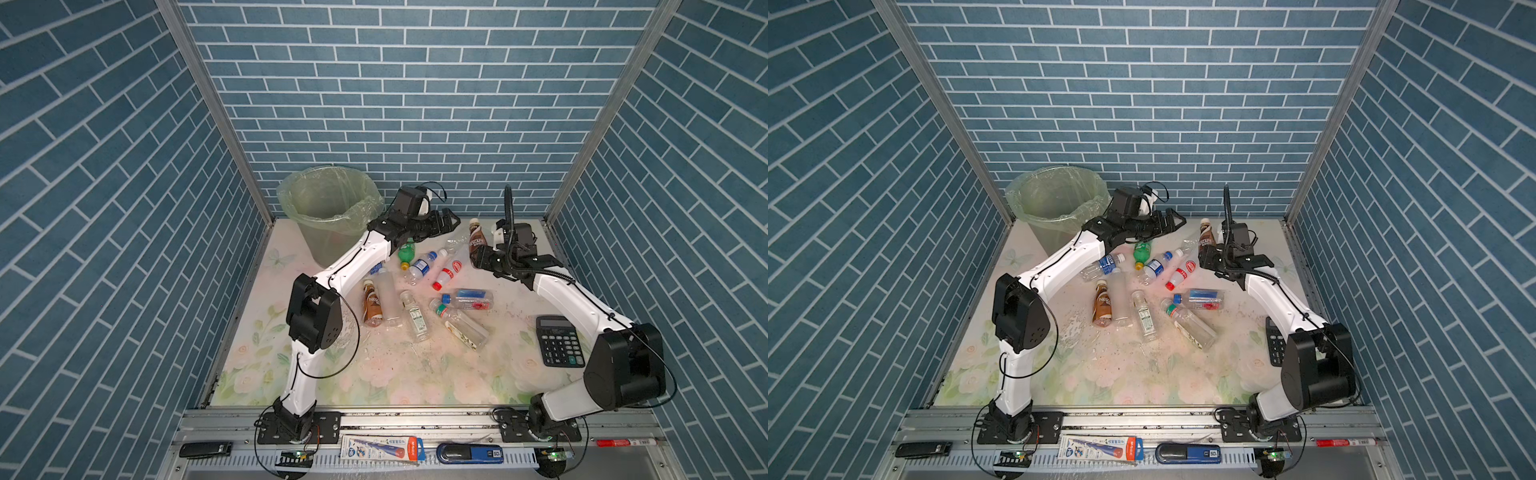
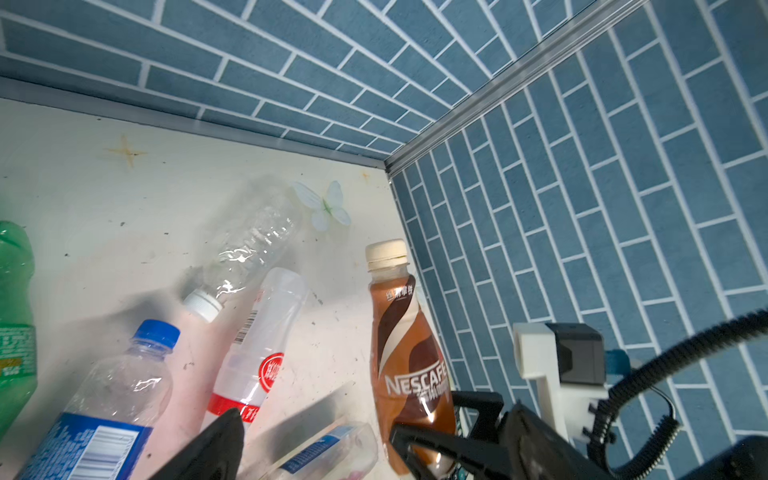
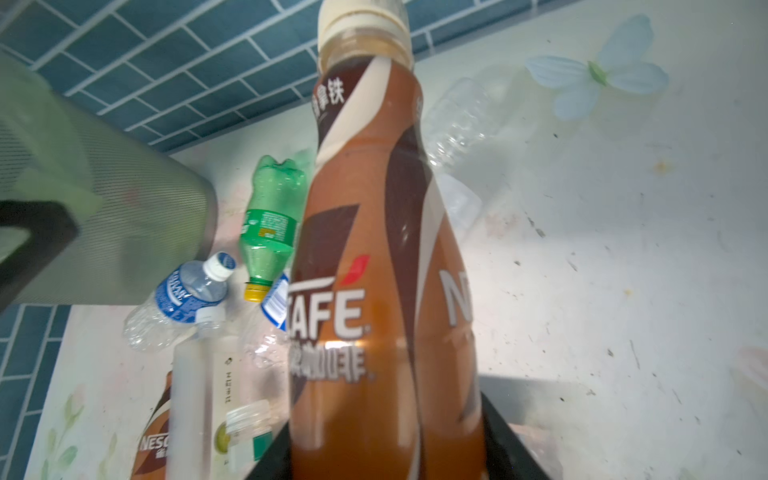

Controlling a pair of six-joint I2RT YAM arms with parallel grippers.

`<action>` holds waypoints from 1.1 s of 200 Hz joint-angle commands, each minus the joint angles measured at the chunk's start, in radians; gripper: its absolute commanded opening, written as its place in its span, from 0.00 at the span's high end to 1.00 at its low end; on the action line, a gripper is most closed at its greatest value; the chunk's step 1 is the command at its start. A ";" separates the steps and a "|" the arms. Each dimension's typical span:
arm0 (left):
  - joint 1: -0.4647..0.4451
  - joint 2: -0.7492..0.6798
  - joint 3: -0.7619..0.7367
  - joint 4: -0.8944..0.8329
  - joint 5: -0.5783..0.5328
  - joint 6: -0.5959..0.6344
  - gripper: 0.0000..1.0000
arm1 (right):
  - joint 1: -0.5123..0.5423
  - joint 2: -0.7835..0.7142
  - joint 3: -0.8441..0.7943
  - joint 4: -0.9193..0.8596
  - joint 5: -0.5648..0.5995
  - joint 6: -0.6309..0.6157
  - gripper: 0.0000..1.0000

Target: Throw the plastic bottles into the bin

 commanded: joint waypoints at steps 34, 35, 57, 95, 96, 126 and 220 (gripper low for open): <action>0.024 0.019 0.032 0.072 0.034 -0.069 0.01 | 0.111 -0.054 0.016 0.111 -0.053 -0.065 0.57; 0.024 0.019 0.032 0.071 0.034 -0.069 0.01 | 0.112 -0.055 0.017 0.113 -0.055 -0.065 0.57; 0.027 0.009 0.022 0.076 0.020 -0.069 0.01 | 0.133 -0.065 0.018 0.145 -0.065 -0.048 0.58; 0.028 -0.002 -0.011 0.123 0.011 -0.087 0.16 | 0.156 -0.071 0.021 0.161 -0.064 -0.043 0.58; 0.028 -0.003 -0.012 0.125 0.011 -0.088 0.16 | 0.157 -0.070 0.021 0.161 -0.065 -0.043 0.58; 0.029 0.003 -0.010 0.133 0.006 -0.089 0.28 | 0.166 -0.081 0.021 0.164 -0.070 -0.045 0.58; 0.026 0.020 -0.005 0.152 0.006 -0.088 0.54 | 0.173 -0.104 -0.008 0.207 -0.099 -0.037 0.58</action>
